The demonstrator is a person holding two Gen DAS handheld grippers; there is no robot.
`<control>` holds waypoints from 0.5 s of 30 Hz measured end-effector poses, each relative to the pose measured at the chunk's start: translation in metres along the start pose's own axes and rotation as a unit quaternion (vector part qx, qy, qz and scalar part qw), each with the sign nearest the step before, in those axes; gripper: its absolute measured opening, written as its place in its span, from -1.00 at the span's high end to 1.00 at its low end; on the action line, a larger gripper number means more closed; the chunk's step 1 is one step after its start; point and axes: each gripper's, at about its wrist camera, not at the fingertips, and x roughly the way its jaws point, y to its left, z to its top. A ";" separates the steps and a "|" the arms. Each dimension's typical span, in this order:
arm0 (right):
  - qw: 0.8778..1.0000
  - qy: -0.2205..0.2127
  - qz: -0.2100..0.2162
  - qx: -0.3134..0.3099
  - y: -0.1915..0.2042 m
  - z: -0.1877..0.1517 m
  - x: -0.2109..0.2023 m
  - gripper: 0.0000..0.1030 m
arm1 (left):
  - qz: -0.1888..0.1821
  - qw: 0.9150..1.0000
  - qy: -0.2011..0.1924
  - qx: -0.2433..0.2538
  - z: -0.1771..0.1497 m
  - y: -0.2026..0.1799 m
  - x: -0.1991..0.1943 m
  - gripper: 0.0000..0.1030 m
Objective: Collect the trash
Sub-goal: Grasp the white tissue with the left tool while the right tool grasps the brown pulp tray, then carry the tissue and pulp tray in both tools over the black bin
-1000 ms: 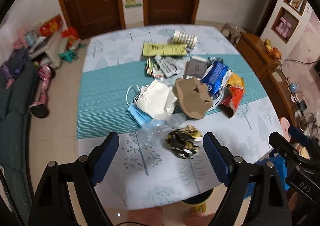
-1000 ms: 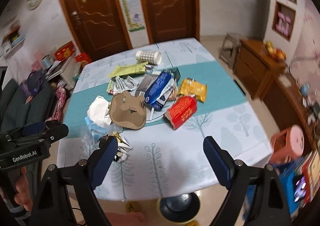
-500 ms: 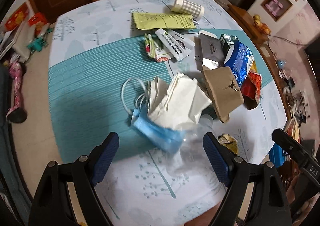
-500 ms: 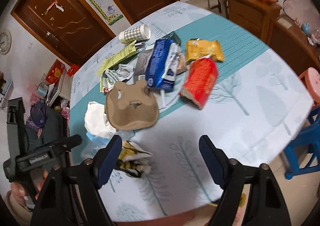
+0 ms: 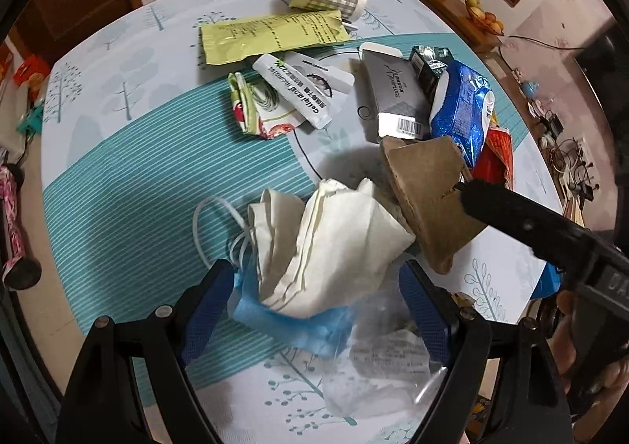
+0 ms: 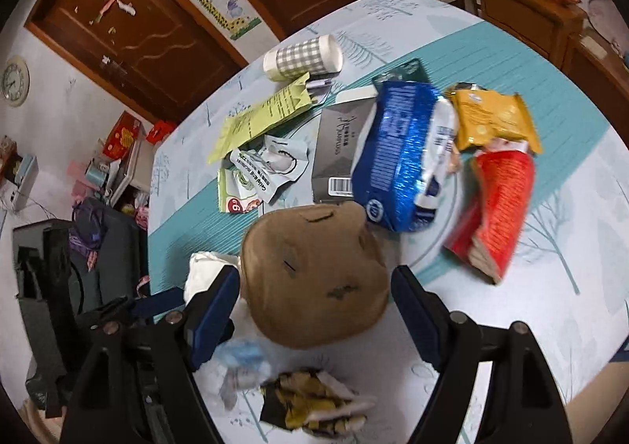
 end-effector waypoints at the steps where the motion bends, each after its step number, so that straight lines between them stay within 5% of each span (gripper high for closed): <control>1: 1.000 0.001 -0.001 -0.003 0.000 0.001 0.003 -0.55 | -0.001 1.000 -0.001 0.004 0.001 0.000 0.001 -0.60; 7: 1.000 0.016 0.000 -0.005 0.000 0.002 0.021 -0.54 | -0.005 1.000 0.003 0.023 0.005 -0.002 0.008 -0.08; 9: 1.000 0.011 -0.003 -0.005 0.000 0.002 0.022 -0.34 | 0.007 0.999 0.001 0.032 0.006 -0.002 0.009 0.61; 15: 1.000 -0.008 0.010 -0.009 0.004 -0.001 0.010 -0.30 | 0.001 1.000 -0.013 0.013 0.004 0.009 -0.002 0.73</control>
